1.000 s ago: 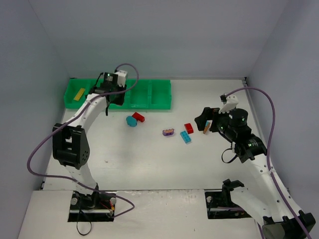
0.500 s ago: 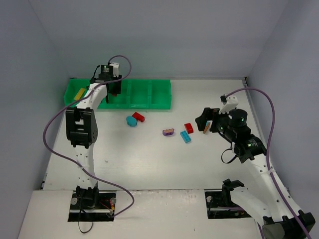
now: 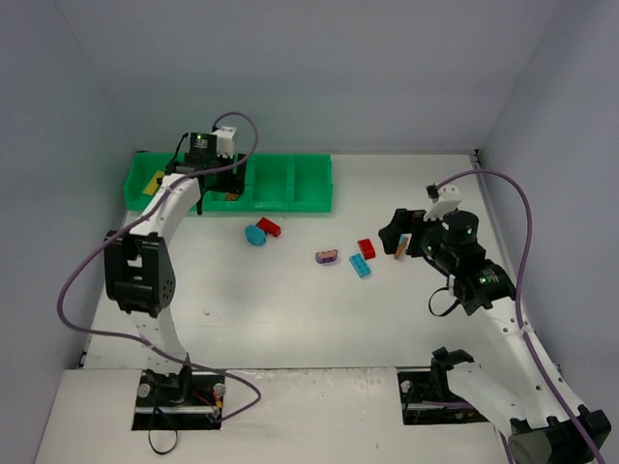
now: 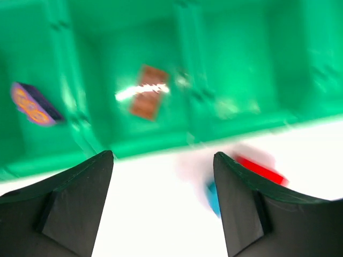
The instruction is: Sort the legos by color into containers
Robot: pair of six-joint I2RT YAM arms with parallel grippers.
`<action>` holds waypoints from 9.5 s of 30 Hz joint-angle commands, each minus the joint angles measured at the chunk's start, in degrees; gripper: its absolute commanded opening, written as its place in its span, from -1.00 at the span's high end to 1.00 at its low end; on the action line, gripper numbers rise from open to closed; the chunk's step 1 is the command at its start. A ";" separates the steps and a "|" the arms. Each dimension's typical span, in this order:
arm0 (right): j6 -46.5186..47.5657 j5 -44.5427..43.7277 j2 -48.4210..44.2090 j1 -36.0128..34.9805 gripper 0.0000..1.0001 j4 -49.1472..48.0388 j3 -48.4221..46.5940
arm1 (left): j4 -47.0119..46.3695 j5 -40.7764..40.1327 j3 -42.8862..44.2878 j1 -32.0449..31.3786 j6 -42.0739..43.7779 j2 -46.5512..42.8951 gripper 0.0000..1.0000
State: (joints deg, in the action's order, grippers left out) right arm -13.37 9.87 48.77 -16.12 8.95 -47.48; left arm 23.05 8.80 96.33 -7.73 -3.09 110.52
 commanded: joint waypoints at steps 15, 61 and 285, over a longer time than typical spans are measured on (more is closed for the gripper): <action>0.71 4.02 2.73 -1.28 -1.00 -3.85 -1.12 | 1.47 7.64 -15.74 -7.39 9.59 -7.44 -0.52; -8.34 22.47 27.42 -9.98 -0.61 -7.63 -17.11 | -15.67 17.30 -38.50 -16.35 19.88 -33.86 0.32; 16.35 43.22 29.89 -11.57 0.87 -9.48 -19.05 | -2.13 60.72 -15.74 -14.33 13.73 -26.76 1.00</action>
State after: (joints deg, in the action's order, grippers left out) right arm 1.78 53.60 79.66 -27.86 0.64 -65.52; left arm 22.41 67.00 76.84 -22.44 9.63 84.82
